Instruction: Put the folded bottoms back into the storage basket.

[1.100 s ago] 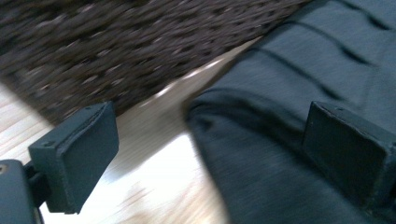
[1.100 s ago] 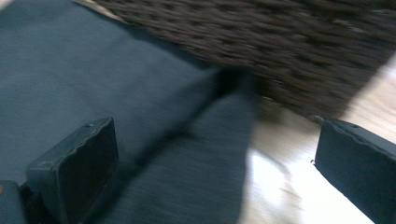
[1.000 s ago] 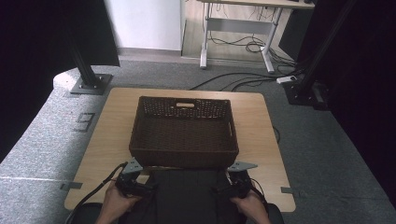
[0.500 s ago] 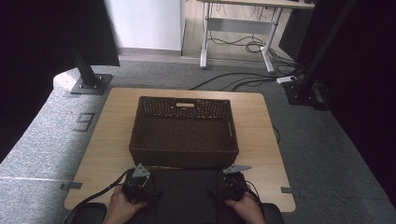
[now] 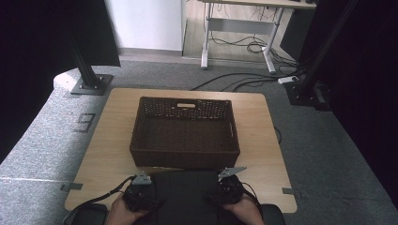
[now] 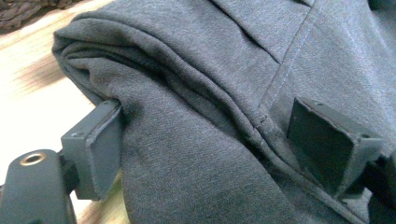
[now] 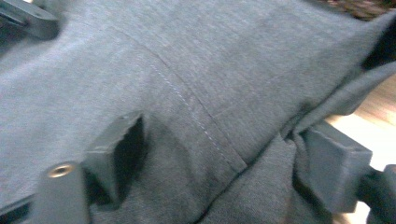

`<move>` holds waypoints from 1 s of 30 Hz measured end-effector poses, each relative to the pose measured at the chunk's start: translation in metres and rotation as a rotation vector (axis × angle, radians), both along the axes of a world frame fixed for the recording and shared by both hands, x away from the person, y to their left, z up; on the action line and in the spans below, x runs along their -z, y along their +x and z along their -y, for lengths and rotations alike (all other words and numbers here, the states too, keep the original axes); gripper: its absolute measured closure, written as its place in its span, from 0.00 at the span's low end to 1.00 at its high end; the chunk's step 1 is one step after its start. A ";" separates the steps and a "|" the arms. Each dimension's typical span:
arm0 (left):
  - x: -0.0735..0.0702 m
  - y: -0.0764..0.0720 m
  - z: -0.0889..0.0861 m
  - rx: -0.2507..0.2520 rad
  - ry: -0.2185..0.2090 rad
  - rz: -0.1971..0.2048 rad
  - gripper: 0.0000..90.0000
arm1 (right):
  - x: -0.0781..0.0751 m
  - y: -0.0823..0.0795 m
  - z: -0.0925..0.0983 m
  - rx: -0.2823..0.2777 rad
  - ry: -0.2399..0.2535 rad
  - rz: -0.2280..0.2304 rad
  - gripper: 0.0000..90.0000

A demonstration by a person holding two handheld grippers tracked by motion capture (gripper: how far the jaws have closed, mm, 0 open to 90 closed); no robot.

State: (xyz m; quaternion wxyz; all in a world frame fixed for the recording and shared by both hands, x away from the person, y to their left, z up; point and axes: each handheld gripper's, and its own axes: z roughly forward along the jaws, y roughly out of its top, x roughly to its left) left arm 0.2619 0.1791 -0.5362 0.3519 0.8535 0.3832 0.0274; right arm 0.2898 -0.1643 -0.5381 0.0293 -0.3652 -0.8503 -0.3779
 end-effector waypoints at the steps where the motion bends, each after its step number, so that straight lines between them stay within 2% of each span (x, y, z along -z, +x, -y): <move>1: -0.001 0.000 0.001 0.006 -0.002 -0.004 0.22 | 0.000 0.001 -0.001 -0.008 0.011 -0.011 0.31; 5: -0.001 0.002 0.006 0.019 -0.016 -0.013 0.27 | 0.000 0.003 -0.005 -0.034 0.020 -0.031 0.34; 9: -0.001 0.004 0.013 0.037 -0.032 -0.024 0.35 | 0.001 0.005 -0.012 -0.070 0.057 -0.076 0.40; 13: 0.000 0.005 0.015 0.050 -0.052 -0.027 0.40 | 0.002 0.005 -0.017 -0.090 0.061 -0.079 0.43; 14: 0.001 0.005 0.016 0.055 -0.064 -0.030 0.40 | 0.003 0.006 -0.018 -0.099 0.075 -0.085 0.46; 15: 0.002 0.006 0.017 0.065 -0.078 -0.033 0.43 | 0.006 0.008 -0.021 -0.114 0.121 -0.108 0.53; 17: 0.003 0.006 0.021 0.090 -0.104 -0.044 0.46 | 0.008 0.009 -0.023 -0.127 0.140 -0.122 0.56; 18: 0.004 0.006 0.022 0.098 -0.108 -0.046 0.51 | 0.009 0.008 -0.027 -0.139 0.138 -0.125 0.59; 20: 0.004 0.007 0.020 0.098 -0.120 -0.051 0.58 | 0.008 0.007 -0.027 -0.138 0.129 -0.118 0.62; 22: 0.004 0.008 0.018 0.094 -0.131 -0.057 0.61 | 0.009 0.006 -0.026 -0.134 0.137 -0.120 0.63; 23: 0.004 0.008 0.017 0.094 -0.135 -0.054 0.68 | 0.010 0.004 -0.024 -0.124 0.154 -0.115 0.64; 24: 0.003 0.008 0.016 0.091 -0.138 -0.045 0.68 | 0.010 0.004 -0.024 -0.124 0.154 -0.115 0.64; 29: -0.004 0.009 0.011 0.087 -0.143 -0.007 0.74 | 0.004 -0.003 -0.017 -0.097 0.164 -0.032 0.68; 30: -0.004 0.009 0.011 0.087 -0.143 -0.007 0.74 | 0.004 -0.003 -0.017 -0.097 0.164 -0.032 0.68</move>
